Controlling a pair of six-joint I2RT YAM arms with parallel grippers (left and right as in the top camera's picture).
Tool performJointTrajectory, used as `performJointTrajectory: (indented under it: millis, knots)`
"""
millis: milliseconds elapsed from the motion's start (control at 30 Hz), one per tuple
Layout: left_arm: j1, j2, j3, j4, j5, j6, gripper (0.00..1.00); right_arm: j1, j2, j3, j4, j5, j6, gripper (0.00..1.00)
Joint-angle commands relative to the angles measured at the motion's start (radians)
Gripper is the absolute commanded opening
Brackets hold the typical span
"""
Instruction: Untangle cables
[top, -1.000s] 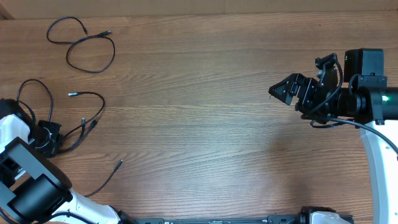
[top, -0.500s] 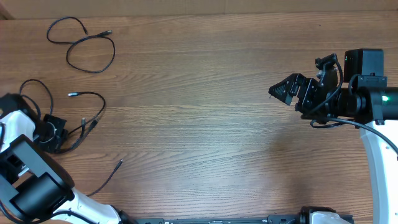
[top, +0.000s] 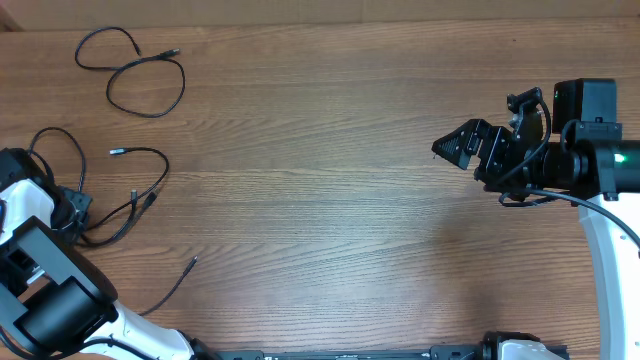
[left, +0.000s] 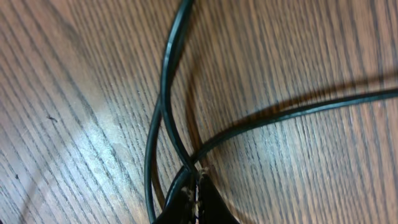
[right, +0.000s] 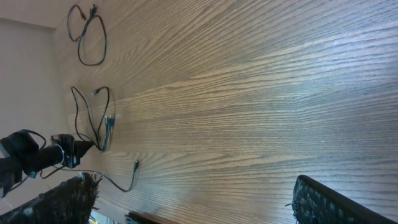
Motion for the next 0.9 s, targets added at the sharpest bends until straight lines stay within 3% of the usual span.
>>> performJointTrajectory:
  millis: [0, 167, 867]
  knots:
    - [-0.004, 0.010, 0.018, -0.001, -0.016, 0.059, 0.05, -0.003, 0.003, 0.014, 0.005, 0.006, 0.004, 1.00]
    - [0.000, 0.010, 0.018, -0.055, -0.128, -0.044, 0.04, -0.003, 0.003, 0.014, 0.004, 0.006, 0.004, 1.00]
    - [0.013, 0.027, 0.018, -0.047, -0.110, -0.010, 0.04, -0.003, 0.003, 0.014, 0.008, 0.006, 0.004, 1.00]
